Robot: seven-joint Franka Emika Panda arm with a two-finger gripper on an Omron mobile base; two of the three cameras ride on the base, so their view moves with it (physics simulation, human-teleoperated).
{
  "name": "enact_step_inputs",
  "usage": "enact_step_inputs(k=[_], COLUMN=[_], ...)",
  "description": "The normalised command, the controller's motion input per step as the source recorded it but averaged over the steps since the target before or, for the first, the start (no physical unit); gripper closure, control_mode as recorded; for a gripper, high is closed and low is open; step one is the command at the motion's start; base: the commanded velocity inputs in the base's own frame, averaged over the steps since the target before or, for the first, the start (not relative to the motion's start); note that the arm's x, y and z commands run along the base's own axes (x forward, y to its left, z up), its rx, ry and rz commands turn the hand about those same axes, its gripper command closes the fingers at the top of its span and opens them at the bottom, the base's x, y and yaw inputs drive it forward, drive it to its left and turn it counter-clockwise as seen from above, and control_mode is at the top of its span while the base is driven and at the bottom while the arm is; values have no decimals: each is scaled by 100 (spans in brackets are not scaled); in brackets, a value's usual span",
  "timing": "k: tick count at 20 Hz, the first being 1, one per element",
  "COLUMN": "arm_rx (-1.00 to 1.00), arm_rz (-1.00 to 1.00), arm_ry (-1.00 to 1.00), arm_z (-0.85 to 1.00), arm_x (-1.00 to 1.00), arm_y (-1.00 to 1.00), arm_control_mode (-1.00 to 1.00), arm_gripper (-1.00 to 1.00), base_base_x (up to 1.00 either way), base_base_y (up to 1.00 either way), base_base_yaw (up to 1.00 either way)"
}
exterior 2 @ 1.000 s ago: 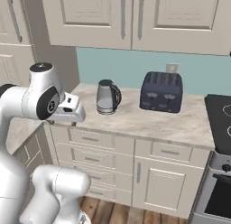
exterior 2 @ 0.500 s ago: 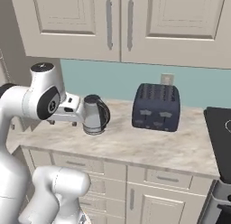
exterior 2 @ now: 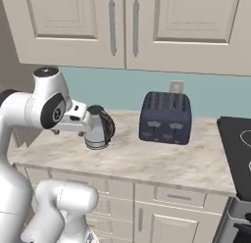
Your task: Navigate to the electric kettle.
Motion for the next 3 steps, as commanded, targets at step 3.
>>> enact_step_inputs(k=[3], arm_rx=[0], arm_rz=[0], arm_ry=[0], arm_z=[0], arm_x=[0], arm_y=[0], arm_control_mode=[100], arm_gripper=[-100], base_base_x=[1], base_base_y=[0], base_base_yaw=[-10])
